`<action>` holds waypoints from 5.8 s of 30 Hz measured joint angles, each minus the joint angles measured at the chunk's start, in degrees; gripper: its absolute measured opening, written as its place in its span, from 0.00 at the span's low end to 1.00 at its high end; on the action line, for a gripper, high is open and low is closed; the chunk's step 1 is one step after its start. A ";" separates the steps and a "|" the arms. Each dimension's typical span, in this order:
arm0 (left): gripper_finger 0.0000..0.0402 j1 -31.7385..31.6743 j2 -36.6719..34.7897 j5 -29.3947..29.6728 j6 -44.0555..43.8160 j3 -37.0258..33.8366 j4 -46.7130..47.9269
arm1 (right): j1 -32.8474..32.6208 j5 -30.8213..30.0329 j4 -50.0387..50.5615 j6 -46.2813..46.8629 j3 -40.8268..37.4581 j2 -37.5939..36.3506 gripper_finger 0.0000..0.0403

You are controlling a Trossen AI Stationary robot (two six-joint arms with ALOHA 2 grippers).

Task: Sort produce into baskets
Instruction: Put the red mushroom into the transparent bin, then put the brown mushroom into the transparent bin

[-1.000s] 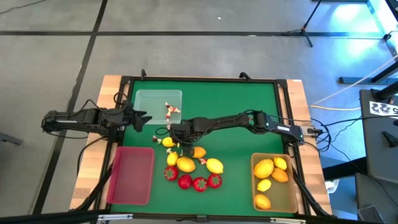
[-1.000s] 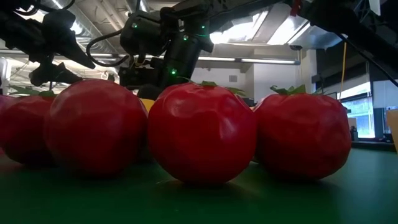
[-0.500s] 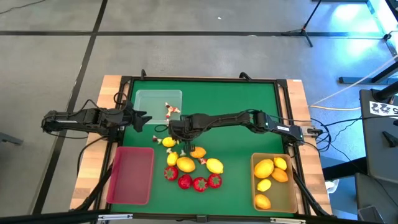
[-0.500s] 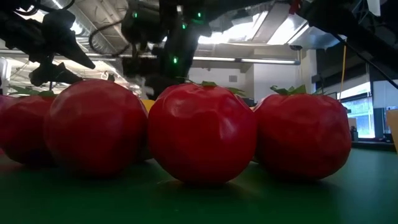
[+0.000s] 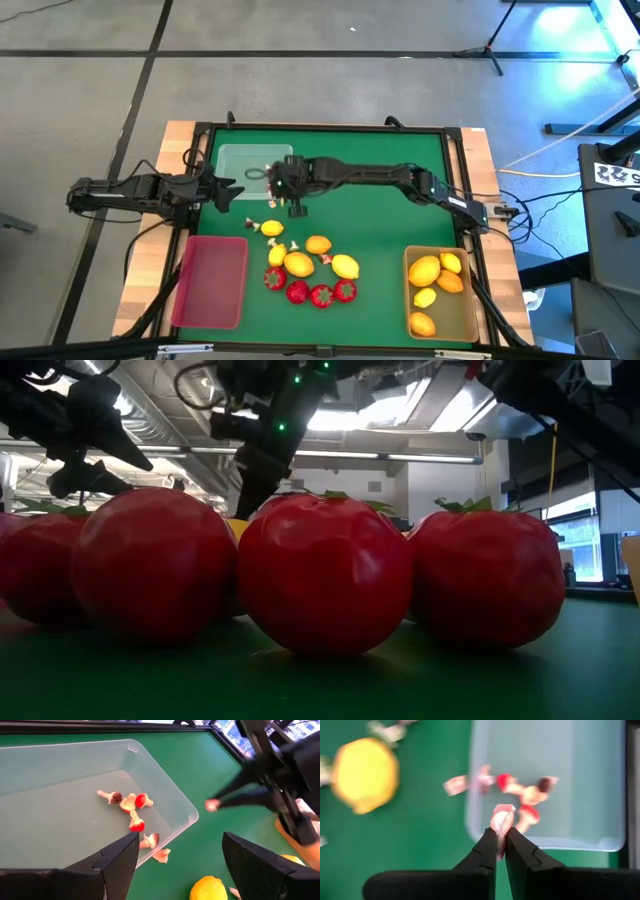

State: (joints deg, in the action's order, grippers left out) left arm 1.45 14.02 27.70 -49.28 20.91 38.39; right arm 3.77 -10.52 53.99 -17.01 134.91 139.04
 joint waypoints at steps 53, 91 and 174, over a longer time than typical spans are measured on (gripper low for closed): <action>0.69 0.02 0.00 0.03 1.46 0.00 -0.02 | -3.05 18.35 -19.68 0.35 -0.11 5.25 0.59; 0.69 0.02 36.14 -19.02 1.36 0.02 -1.36 | -3.00 7.99 35.88 1.71 -0.02 -28.13 0.59; 0.19 0.09 30.61 -17.17 22.06 10.23 -45.55 | -2.97 32.93 26.11 -2.93 -13.36 -43.95 0.59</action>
State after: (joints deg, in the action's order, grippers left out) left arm 1.54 44.63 10.52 -27.21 31.14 -7.16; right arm 0.80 22.41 80.09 -19.94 121.56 95.10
